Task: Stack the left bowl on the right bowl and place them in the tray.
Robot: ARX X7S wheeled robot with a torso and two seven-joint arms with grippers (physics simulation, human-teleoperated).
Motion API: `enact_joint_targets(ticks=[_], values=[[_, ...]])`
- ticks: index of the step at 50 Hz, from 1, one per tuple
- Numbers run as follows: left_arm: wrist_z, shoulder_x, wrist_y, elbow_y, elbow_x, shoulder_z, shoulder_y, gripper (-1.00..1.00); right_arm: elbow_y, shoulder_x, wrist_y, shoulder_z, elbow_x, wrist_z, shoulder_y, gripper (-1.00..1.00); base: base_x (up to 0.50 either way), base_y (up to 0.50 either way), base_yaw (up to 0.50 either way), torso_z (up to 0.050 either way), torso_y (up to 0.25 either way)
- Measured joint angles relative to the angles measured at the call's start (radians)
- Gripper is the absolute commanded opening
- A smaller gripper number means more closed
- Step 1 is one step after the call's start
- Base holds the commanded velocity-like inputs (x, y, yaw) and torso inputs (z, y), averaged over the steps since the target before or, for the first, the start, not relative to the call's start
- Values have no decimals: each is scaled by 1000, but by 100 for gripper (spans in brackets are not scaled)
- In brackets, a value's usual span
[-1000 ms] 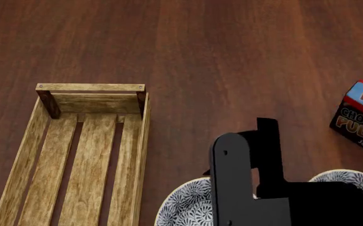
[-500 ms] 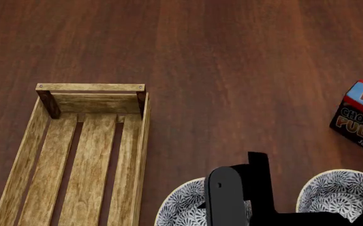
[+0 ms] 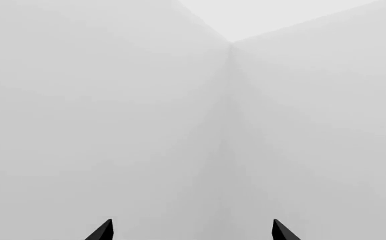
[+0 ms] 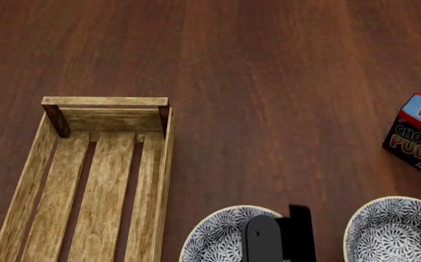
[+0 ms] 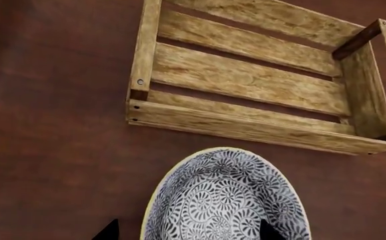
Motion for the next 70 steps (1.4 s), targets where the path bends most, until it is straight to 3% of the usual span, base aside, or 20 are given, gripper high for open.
enact_joint_targets(ticks=[48, 70], values=[[7, 22, 17, 0, 31, 39, 0, 100, 107, -87, -6, -148, -168, 22, -79, 100, 0, 0, 0, 0, 0], [22, 60, 43, 0, 68, 86, 0, 100, 196, -33, -148, -214, -292, 21, -108, 100, 0, 0, 0, 0, 0]])
